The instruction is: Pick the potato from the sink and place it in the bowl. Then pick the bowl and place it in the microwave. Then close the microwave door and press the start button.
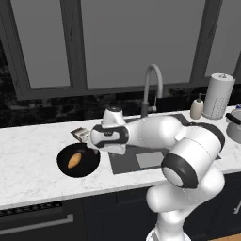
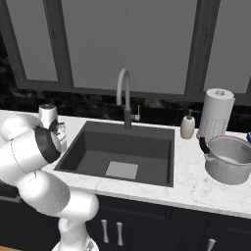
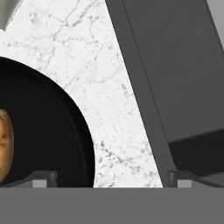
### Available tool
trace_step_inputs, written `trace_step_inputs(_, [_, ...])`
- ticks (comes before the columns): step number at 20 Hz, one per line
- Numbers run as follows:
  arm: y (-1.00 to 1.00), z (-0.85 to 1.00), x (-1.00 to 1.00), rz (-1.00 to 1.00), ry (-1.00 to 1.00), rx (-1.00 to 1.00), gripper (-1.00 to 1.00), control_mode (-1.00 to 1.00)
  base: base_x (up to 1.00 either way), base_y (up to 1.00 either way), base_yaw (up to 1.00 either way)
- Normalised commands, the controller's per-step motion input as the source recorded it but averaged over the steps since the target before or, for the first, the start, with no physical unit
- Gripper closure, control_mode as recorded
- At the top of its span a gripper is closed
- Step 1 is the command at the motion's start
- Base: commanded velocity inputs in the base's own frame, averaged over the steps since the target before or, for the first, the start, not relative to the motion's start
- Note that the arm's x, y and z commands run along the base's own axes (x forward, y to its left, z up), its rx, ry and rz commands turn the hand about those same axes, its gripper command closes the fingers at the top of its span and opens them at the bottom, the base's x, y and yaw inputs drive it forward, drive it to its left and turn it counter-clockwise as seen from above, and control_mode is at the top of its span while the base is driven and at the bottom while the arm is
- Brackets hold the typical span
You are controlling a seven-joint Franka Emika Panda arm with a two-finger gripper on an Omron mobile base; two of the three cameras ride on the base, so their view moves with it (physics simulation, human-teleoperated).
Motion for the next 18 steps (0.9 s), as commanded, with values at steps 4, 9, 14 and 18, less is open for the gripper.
trace_step_inputs(4, [0.11,-0.10,0.10,0.00,0.03,-0.01,-1.00,-1.00,0.00,0.00,0.00])
trace_step_inputs(9, [0.16,-0.15,0.02,0.00,0.01,-0.02,-1.00,-1.00,0.00,0.00,0.00])
trace_step_inputs(14, [0.13,-0.25,0.03,0.00,0.01,-0.02,-1.00,-1.00,0.00,0.00,0.00])
trace_step_inputs(18, [0.05,-0.27,0.02,0.00,0.00,0.00,-1.00,-1.00,0.00,0.00,0.00])
